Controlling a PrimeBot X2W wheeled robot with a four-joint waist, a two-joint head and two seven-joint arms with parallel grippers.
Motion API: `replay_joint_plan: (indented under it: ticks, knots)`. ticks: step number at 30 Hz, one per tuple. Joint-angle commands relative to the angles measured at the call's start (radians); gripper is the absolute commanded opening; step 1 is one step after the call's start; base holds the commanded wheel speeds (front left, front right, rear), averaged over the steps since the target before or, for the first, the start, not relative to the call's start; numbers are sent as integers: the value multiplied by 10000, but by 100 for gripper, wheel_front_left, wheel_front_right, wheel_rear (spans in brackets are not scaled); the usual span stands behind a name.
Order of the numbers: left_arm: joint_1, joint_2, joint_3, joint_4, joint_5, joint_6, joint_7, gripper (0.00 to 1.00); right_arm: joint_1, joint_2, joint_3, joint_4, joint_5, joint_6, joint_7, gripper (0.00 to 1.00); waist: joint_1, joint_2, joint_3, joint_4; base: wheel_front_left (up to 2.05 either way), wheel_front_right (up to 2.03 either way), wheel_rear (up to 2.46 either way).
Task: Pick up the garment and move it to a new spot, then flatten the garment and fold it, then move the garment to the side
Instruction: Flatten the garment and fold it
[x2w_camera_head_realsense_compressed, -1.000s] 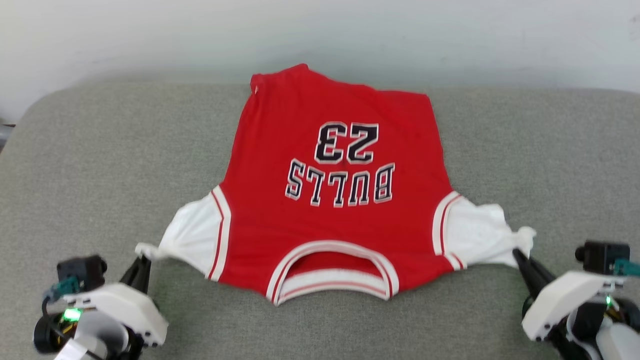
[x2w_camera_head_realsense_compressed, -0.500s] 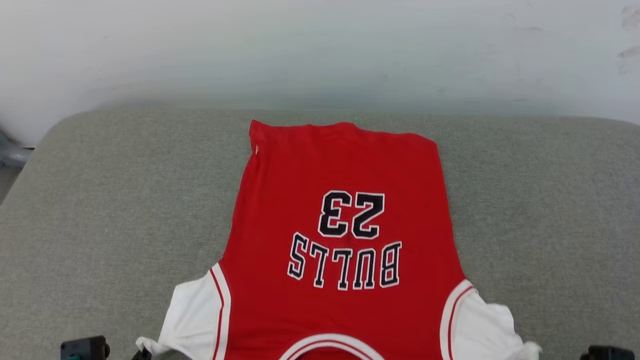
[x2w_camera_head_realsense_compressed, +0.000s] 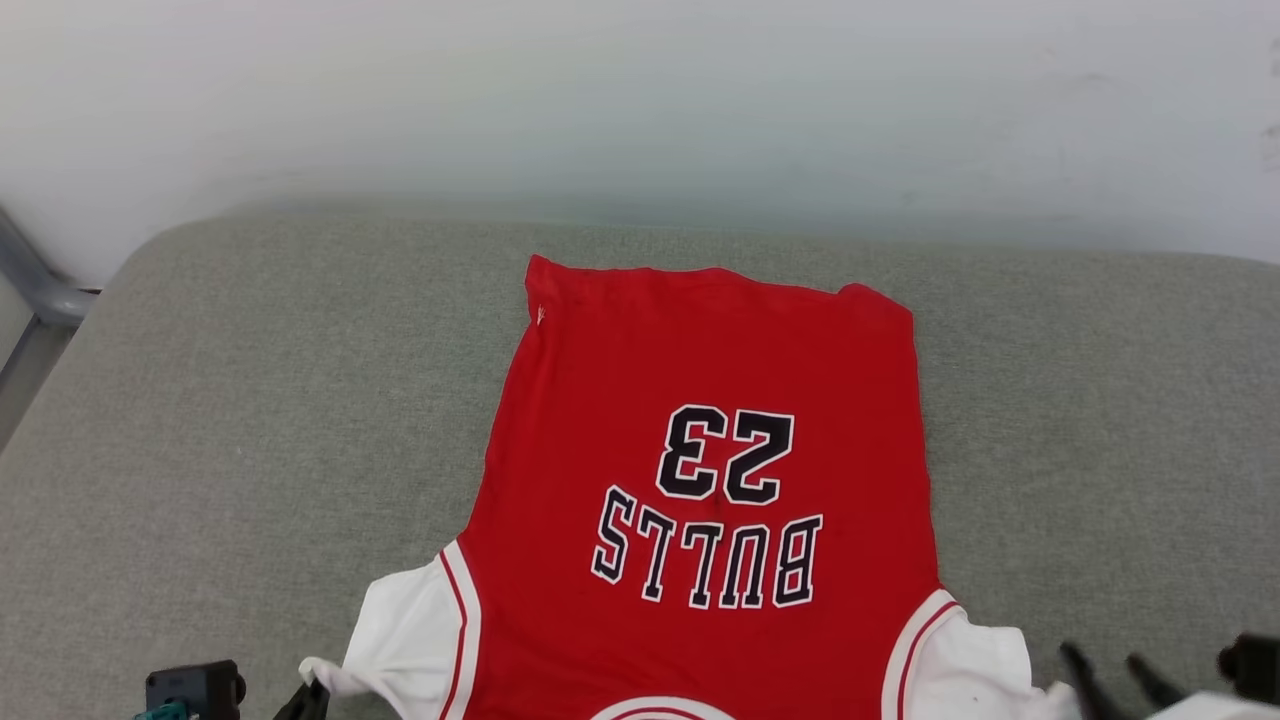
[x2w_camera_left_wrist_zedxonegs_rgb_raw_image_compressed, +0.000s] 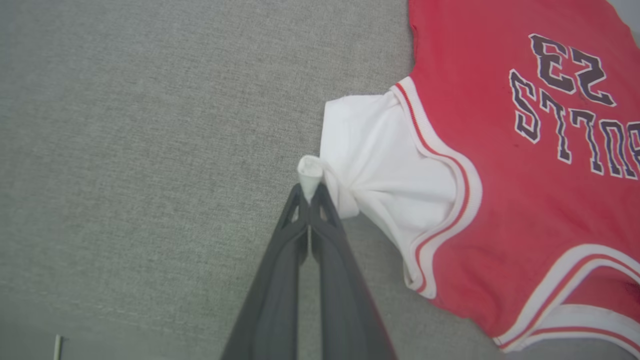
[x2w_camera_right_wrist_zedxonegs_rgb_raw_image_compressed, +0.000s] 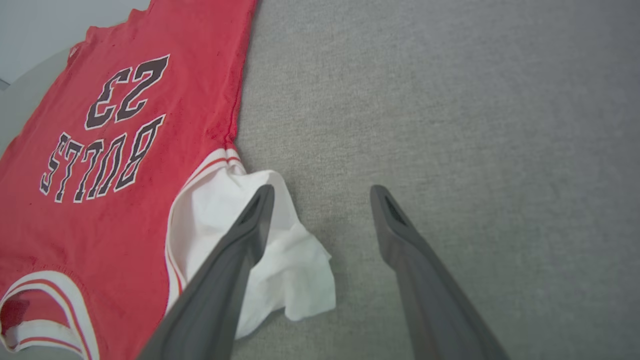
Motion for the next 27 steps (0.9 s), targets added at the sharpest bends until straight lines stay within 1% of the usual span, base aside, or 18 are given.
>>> replay_joint_plan:
  ticks: [1, 5, 11, 17, 20, 25, 27]
  knots:
    - [-205, -5, -3, -86, 99, -3, -68, 0, -353, -121, -165, 100, -199, -7, -191, 100, 1, -1, 111, 72, 0, 0, 0]
    - [-572, -9, -151, -283, 387, 12, -149, 0, -1698, -335, -536, 808, -517, -7, -509, 100, 1, -1, 398, 307, 0, 0, 0]
    - [-1280, -110, -286, -627, 793, 17, -337, 0, -4057, -938, -582, 2387, -506, -7, -196, 100, 1, -1, 1217, 769, 0, 0, 0]
    - [-2056, -354, -317, -1066, 1094, -19, -753, 0, -6526, -1722, -295, 4055, -250, -7, 825, 100, 1, -1, 2180, 1362, 0, 0, 0]
    - [-2439, -594, -391, -1206, 1204, -73, -952, 0, -7497, -2109, -210, 4711, -299, -7, 1467, 100, 1, -1, 2577, 1724, 0, 0, 0]
    - [-2974, -983, -553, -1214, 1249, -266, -1309, 0, -9016, -2665, 85, 5424, -433, -6, 2806, 100, 1, -1, 3233, 2236, 0, 0, 0]
    - [-3160, -1107, -594, -1123, 1269, -339, -1428, 0, -9504, -2767, 195, 5638, -532, -7, 3205, 100, 1, -1, 3436, 2395, 0, 0, 0]
